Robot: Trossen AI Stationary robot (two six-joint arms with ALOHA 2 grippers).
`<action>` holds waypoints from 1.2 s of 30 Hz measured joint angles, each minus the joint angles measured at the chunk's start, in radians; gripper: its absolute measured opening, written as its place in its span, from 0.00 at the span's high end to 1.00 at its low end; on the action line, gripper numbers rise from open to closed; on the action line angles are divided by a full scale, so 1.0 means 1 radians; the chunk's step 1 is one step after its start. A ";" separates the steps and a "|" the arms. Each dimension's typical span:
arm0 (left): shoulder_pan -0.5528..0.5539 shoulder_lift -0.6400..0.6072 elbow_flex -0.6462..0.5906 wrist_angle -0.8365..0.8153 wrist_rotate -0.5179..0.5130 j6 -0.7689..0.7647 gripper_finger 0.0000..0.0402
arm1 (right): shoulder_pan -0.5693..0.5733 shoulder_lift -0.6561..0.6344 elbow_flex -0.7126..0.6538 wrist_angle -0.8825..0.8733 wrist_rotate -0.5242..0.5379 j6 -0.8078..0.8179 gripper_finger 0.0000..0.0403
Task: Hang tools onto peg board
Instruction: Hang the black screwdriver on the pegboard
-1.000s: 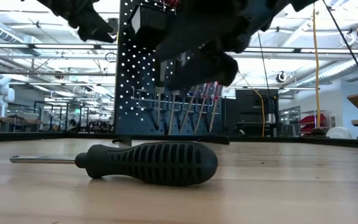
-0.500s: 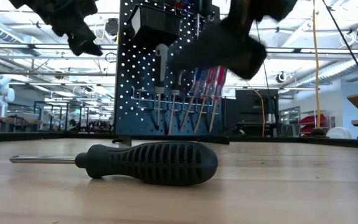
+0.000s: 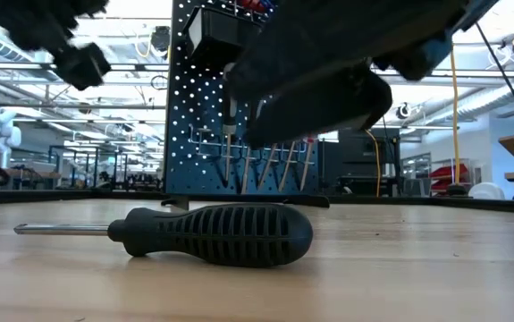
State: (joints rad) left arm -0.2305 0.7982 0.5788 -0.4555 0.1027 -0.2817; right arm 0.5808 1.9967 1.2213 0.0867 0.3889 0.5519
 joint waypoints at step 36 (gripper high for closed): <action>-0.367 1.003 -0.055 1.123 -0.223 0.185 0.35 | -0.076 0.012 0.000 0.018 0.006 -0.002 0.29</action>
State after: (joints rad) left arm -0.5971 1.8011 0.5241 0.6674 -0.1198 -0.0967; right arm 0.5049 2.0083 1.2213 0.1050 0.3954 0.5495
